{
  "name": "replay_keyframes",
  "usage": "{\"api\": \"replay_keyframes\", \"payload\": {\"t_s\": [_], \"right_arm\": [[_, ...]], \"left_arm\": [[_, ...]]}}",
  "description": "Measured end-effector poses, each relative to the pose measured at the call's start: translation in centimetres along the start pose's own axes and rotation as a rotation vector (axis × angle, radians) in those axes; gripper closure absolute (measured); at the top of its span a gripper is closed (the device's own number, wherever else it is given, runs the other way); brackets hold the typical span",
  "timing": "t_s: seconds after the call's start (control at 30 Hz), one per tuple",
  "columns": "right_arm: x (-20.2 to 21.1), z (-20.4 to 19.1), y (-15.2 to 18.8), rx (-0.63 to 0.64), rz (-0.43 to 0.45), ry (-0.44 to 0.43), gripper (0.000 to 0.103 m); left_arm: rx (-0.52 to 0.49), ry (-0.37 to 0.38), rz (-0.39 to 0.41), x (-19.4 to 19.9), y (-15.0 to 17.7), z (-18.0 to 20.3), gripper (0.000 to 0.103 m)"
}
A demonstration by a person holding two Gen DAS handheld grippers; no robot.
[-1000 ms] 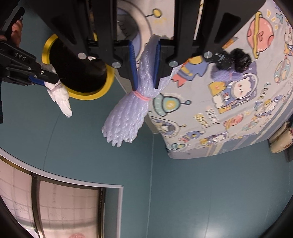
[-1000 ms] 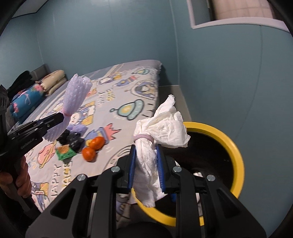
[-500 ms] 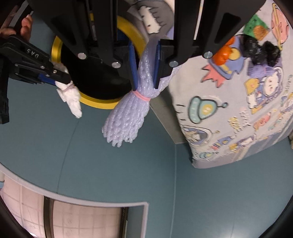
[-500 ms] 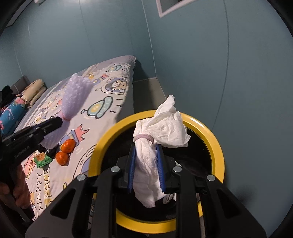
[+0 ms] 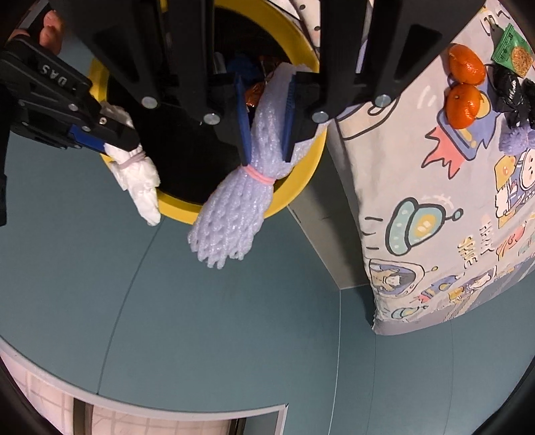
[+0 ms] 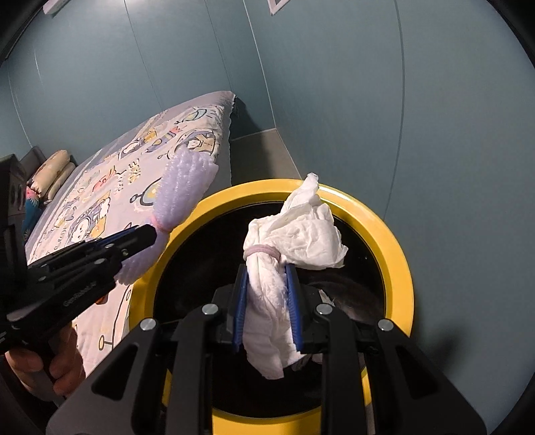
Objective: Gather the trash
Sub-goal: 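Open both grippers to drop the foam net and tissue into the bin, then move both grippers back to the bed toward the black bags and orange peels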
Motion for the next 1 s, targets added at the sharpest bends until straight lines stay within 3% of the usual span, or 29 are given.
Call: {"api": "replay_keyframes", "payload": {"t_s": [0.2,0.3,0.5,0.87,1.0], "right_arm": [[-0.4,0.4,-0.1,-0.008,-0.007,0.019,0.079],[-0.9,0.0,-0.5,-0.015,-0.012,0.027,0.064],[-0.9,0.6,-0.4,-0.034,-0.014,0.043,0.064],[0.9,-0.3,-0.5,-0.032,0.009,0.030,0.063],[2.0,-1.9,-1.0,-0.006,0.029,0.013,0.062]], "left_arm": [[0.017,0.043,-0.043,-1.9,-0.4,-0.2,0.079],[0.043,0.059,-0.051,-2.1,-0.4,-0.5,0.069],[0.074,0.050,-0.047,-1.8,-0.3,-1.5,0.056],[0.109,0.007,-0.004,1.1,-0.8,-3.8,0.056],[0.128,-0.017,0.027,3.4,-1.1,-5.3,0.050]]}}
Point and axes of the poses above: each gripper's, at about its wrist camera, not at the fingertips, and x roughly against the way its jaws point, z to its right, y to its underside, the point moved 3 cm from there along -x, roughly the way its jaws point, and after that the axes turned 3 degrees about y, right-handed, at the moved point
